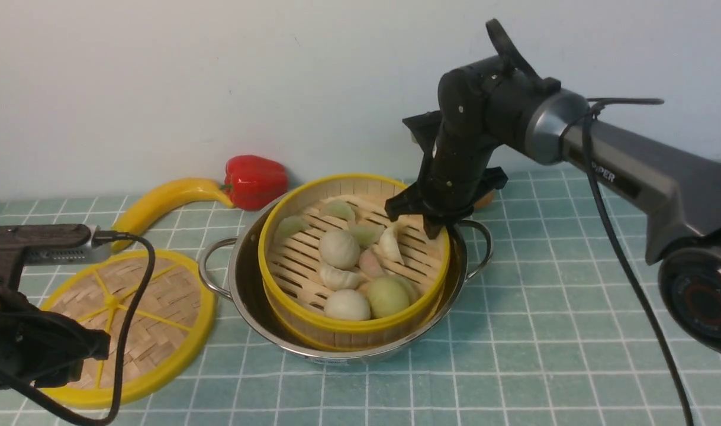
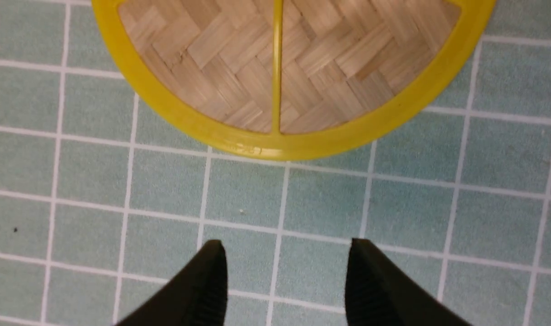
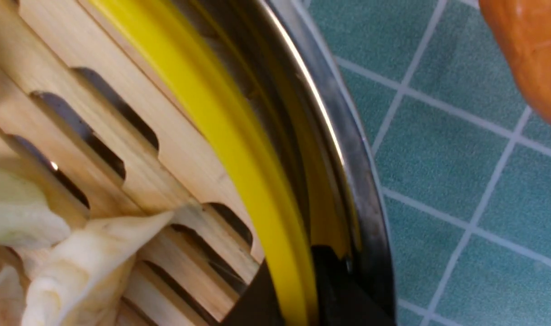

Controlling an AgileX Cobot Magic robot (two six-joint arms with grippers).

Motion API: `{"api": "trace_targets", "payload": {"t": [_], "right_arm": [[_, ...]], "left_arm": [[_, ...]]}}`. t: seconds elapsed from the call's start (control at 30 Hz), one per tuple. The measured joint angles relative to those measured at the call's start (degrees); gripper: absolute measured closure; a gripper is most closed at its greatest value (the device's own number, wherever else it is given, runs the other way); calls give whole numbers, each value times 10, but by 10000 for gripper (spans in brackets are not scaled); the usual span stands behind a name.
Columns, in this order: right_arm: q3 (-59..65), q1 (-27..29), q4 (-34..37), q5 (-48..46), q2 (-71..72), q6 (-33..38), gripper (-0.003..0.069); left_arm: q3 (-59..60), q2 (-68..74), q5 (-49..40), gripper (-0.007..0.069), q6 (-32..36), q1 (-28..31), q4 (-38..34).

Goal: Place the steamer in the pot on the blue tablecloth, and put the lid on the steamer.
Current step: 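Place the bamboo steamer basket of food into the steel pot with the right gripper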

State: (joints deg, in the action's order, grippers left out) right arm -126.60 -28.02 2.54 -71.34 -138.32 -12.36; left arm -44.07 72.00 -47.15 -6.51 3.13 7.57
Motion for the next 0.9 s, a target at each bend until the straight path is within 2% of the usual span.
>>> {"api": "trace_targets", "payload": {"t": [0.13,0.2,0.3,0.33,0.4,0.53,0.77,0.9], "right_arm": [[-2,0,8,0,-1,0,569],[-3,0,19,0,-1,0,523],[-5,0,34,4,-1,0,407],[-5,0,34,4,-1,0,400],[-6,0,42,5,-1,0,310],[-5,0,41,5,23,0,207],[-5,0,33,7,143,7,152],[2,0,36,10,267,19,148]], "left_arm": [[0,0,42,288,1,0,-21],[0,0,74,288,5,0,-32],[0,2,138,288,8,0,-38],[0,2,141,288,8,0,-38],[-1,14,171,288,9,0,-39],[-5,70,198,288,9,0,-39],[-82,172,199,288,0,5,-39],[-160,231,152,288,-9,5,-22]]}}
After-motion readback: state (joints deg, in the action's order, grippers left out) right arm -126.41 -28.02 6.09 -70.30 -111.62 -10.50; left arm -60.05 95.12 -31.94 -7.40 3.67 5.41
